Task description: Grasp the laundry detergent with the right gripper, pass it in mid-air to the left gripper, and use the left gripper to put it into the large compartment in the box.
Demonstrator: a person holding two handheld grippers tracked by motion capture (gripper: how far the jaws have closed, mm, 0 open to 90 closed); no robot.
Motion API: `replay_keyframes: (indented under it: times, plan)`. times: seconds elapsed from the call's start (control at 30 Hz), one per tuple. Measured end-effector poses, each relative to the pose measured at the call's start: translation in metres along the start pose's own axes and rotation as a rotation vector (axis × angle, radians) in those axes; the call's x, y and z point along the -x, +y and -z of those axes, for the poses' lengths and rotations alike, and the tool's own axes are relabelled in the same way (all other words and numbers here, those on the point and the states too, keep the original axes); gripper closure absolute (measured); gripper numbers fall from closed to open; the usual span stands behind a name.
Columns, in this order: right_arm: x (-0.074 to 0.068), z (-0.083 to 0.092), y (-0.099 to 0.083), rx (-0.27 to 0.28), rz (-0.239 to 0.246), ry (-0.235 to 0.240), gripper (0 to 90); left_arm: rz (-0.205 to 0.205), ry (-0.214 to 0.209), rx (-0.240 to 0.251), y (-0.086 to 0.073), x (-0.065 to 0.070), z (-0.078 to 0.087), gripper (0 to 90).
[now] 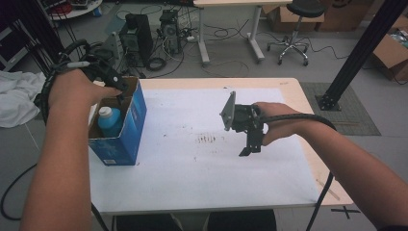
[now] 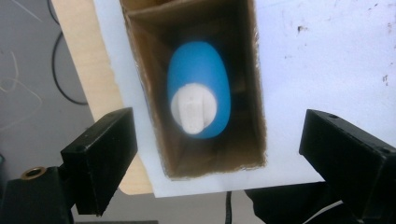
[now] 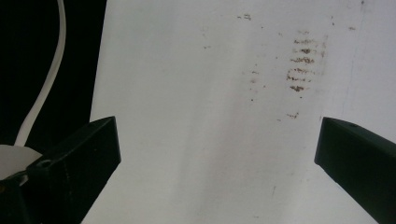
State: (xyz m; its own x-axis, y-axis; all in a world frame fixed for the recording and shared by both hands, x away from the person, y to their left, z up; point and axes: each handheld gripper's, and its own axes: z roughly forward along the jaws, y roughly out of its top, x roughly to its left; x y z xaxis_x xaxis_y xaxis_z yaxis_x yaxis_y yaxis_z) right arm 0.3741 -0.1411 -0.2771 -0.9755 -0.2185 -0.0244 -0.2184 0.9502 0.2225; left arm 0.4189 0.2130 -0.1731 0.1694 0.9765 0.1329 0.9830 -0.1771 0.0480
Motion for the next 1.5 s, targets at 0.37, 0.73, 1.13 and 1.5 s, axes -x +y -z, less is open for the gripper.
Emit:
replay_keyframes:
  times: [0.37, 0.73, 1.13, 1.5]
  plan:
    - [-0.002, 0.003, -0.004, 0.006, -0.011, -0.005, 0.0, -0.087, -0.007, 0.038, -0.005, 0.014, 0.01, 3.8]
    - [-0.003, 0.008, -0.006, 0.002, -0.019, -0.009, 0.0, -0.34, -0.018, 0.049, -0.015, 0.05, 0.016, 0.2]
    - [-0.001, 0.009, -0.007, -0.017, -0.036, -0.003, 0.0, -0.763, -0.098, 0.126, -0.029, 0.106, 0.023, 0.1]
    - [-0.003, 0.011, -0.011, -0.033, -0.055, 0.002, 0.0, -1.143, -0.112, 0.04, -0.043, 0.144, 0.001, 0.1]
